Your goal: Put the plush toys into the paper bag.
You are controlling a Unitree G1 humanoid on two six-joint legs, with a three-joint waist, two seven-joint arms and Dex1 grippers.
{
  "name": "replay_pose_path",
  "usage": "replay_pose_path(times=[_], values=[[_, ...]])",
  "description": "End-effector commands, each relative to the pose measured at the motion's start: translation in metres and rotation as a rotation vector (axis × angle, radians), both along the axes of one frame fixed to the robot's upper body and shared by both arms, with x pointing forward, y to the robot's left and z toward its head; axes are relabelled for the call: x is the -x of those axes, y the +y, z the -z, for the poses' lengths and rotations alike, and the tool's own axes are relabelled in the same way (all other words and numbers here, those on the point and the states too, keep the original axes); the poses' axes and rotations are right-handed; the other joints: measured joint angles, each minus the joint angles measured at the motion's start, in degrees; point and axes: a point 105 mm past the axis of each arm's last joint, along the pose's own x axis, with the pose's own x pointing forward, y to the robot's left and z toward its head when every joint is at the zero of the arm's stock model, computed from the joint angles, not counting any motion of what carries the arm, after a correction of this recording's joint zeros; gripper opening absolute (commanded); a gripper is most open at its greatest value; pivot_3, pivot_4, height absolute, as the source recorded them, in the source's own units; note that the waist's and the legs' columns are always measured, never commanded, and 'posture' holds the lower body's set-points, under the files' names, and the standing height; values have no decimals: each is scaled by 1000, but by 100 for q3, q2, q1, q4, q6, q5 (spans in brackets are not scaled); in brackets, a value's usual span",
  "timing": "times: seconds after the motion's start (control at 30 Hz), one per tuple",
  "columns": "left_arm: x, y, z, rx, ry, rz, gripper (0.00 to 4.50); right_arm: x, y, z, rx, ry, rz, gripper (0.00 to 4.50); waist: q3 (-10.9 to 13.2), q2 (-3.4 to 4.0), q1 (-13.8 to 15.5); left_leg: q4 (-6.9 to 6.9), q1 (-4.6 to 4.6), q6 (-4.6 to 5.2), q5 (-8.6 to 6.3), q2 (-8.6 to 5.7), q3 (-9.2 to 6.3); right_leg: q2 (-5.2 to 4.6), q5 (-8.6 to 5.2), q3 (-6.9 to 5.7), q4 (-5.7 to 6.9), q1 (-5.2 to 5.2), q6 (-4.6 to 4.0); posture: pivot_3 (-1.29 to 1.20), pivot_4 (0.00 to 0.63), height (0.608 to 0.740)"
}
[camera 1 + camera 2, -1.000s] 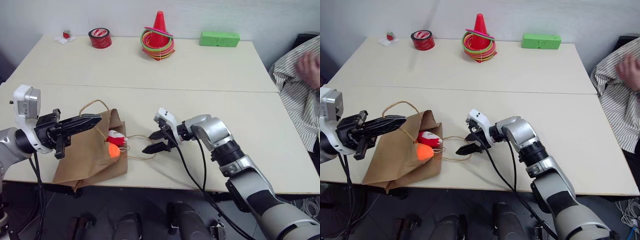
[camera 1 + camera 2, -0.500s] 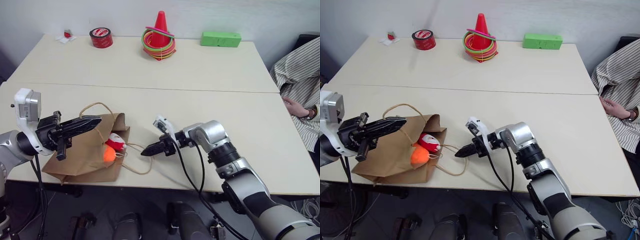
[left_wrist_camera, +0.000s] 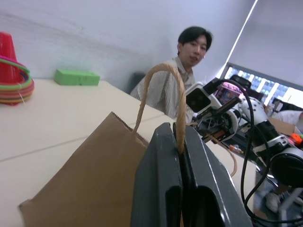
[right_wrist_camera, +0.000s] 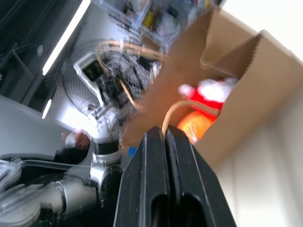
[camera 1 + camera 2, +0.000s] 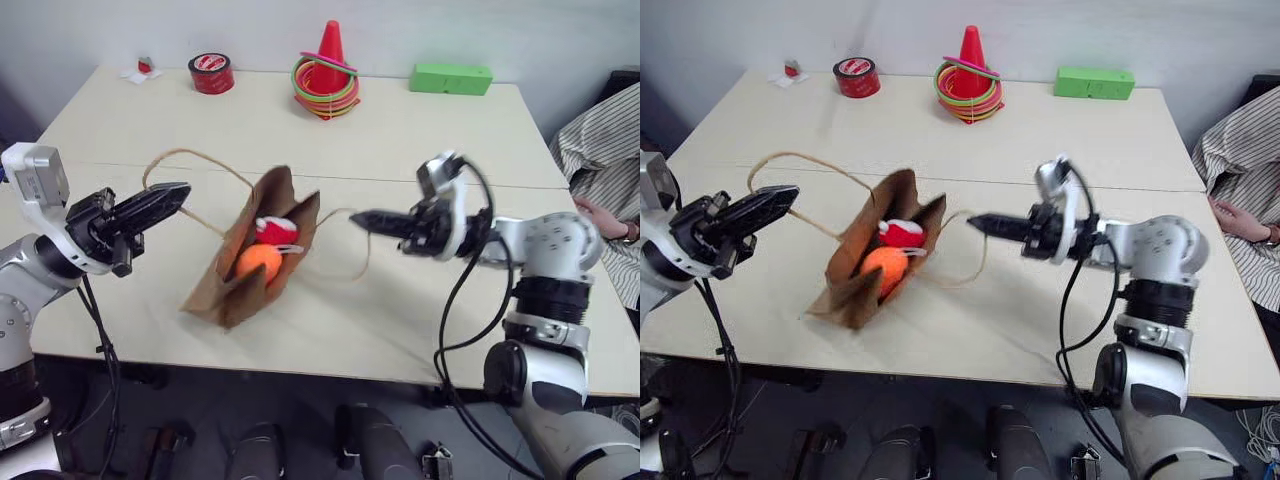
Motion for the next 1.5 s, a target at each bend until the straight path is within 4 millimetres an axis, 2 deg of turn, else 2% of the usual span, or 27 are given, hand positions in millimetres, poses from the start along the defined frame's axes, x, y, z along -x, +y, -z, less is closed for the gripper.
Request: replay_pose_path(times=[0.03, 0.17, 0.3, 0.4, 0.43, 0.53, 0.8, 0.87, 0.9, 0.97, 1.0, 1.1, 1.23, 1.3, 1.4, 1.5], values=[[-16, 3, -3, -26, -71, -93, 0, -3, -13, -35, -80, -68, 66, 19, 0, 0, 14, 1, 0, -2, 1, 2, 0, 3, 0, 0, 0, 0, 0, 0, 150, 740], [-25, -8, 3, -43, -82, -76, 0, 0, -10, -36, -58, -78, 69, 19, 0, -1, 14, 1, -3, -3, 3, 2, 3, 3, 1, 1, -3, 1, 1, 0, 150, 740], [-30, -25, 13, -68, -78, -41, 0, -5, -8, -10, -5, -14, 118, 19, -1, -2, 36, -1, -11, -6, 6, 3, 4, 3, 5, 1, 0, 0, 9, 0, 150, 740], [-30, -29, 14, -62, -51, -24, 0, -4, -14, -5, -30, 5, 129, 19, -1, -1, 34, 2, -19, -1, 7, 2, 5, 2, 10, 3, -3, 0, 18, 0, 150, 740], [-31, -28, 11, -55, -59, -29, 412, -1, -17, -7, -35, -15, 126, 193, -1, -1, 31, 3, -20, 0, 7, 1, 6, 2, 10, 4, -3, 0, 19, 0, 150, 740], [-30, -17, 2, -68, -94, -69, 1171, 8, -27, -10, -24, -49, 118, 920, 0, 0, 47, 3, -20, 2, 8, 2, 4, 3, 11, 3, -3, -1, 19, 0, 150, 740], [-9, 23, 3, -211, -112, -164, 3626, 15, -63, -18, -47, -111, 201, 3588, 1, 1, 14, -2, -18, 14, 2, 2, 8, 5, 10, 6, -34, 0, 19, 0, 150, 740], [-2, 40, 8, -269, -87, -205, 4231, 16, -66, -10, 24, -166, 251, 4240, 1, 1, 19, -2, -17, 16, 0, 5, 7, 8, 10, 6, -35, 0, 19, 0, 150, 740], [3, 46, 23, -357, -51, -209, 4464, 13, -63, 6, 132, -220, 296, 4286, 0, 1, 29, -3, -18, 16, 0, 6, 3, 9, 10, 3, -36, 0, 19, 0, 150, 740], [12, 50, 43, -424, 8, -192, 4464, 16, -53, 35, 311, -331, 285, 4286, 1, 5, 31, -20, -15, 24, -7, 7, 4, 13, 10, 3, -56, 2, 19, 0, 150, 740], [16, 47, 49, -429, 25, -170, 4488, 17, -47, 49, 389, -411, 273, 4115, 1, 6, 32, -22, -15, 29, -9, 5, 6, 12, 9, 5, -63, 3, 21, 0, 150, 740], [24, 28, 63, -428, 30, -115, 4500, 23, -23, 78, 500, -641, 193, 3240, 3, 6, 32, -11, -19, 33, -15, 4, 11, 9, 13, 10, -61, 2, 30, 0, 150, 740], [23, -5, 73, -373, -3, -101, 4500, 24, 8, 89, 426, -851, 190, 1762, 4, 4, 61, -5, -15, 33, -16, 0, 9, 4, 23, 10, -56, 8, 38, 0, 150, 740], [16, -28, 75, -302, -31, -147, 4500, 20, 33, 104, 445, -965, 182, 1039, 2, 3, 77, -3, -9, 31, -15, 0, 9, 4, 23, 12, -50, 11, 38, 0, 150, 740], [13, -48, 77, -238, -52, -182, 4500, 11, 60, 117, 447, -1007, 195, 24, -1, -5, 85, -2, 7, 28, -16, 3, 10, 6, 24, 12, -51, 29, 37, 0, 150, 740], [7, -62, 79, -243, -87, -215, 4500, 7, 79, 116, 416, -1054, 200, 24, 0, -4, 93, 1, 7, 2, -2, 2, 10, 6, 24, 12, -49, 27, 36, 0, 150, 740]])
